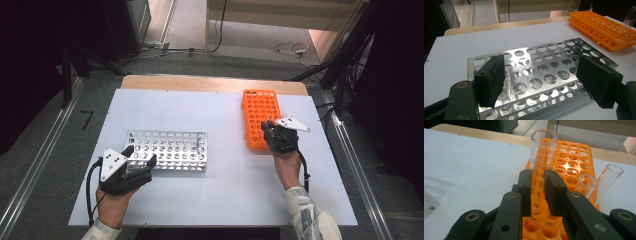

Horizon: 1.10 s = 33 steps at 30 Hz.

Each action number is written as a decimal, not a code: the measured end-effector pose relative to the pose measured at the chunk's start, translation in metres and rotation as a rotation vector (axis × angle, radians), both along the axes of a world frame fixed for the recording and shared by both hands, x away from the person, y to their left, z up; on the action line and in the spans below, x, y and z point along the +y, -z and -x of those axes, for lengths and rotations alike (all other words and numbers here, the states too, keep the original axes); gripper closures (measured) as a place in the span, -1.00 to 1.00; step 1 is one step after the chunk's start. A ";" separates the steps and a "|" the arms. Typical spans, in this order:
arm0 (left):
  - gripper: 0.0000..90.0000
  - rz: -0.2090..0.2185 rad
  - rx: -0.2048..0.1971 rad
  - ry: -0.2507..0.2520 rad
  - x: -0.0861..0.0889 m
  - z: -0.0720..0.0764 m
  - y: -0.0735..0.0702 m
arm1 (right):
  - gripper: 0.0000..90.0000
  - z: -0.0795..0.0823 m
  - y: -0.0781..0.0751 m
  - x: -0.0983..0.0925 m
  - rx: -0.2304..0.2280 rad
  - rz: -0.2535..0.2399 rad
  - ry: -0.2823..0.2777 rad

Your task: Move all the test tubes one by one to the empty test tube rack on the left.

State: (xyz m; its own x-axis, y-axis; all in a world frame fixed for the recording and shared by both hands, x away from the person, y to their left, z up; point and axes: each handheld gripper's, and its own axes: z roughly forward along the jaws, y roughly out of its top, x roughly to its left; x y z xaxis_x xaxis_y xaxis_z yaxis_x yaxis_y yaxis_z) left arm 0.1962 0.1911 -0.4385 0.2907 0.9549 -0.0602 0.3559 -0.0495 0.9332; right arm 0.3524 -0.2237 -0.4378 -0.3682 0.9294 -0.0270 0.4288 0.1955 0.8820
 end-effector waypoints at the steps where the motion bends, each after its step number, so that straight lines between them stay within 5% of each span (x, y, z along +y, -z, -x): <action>1: -0.49 0.000 0.001 0.000 0.000 0.000 0.000 | 0.63 0.002 -0.002 0.000 -0.002 -0.001 -0.005; 18: -0.49 -0.002 0.001 0.008 -0.001 0.001 0.000 | 0.64 0.041 -0.021 0.011 0.006 -0.016 -0.154; 33: -0.49 -0.005 -0.006 0.014 -0.003 0.003 -0.001 | 0.63 0.080 -0.018 0.038 0.046 -0.012 -0.305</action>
State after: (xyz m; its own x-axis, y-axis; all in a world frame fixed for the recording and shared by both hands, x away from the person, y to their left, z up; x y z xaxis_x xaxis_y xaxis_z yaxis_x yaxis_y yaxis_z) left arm 0.1933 0.1880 -0.4374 0.3045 0.9510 -0.0534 0.3499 -0.0595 0.9349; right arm 0.2721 -0.1862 -0.4203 -0.6305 0.7762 0.0059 0.3912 0.3112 0.8661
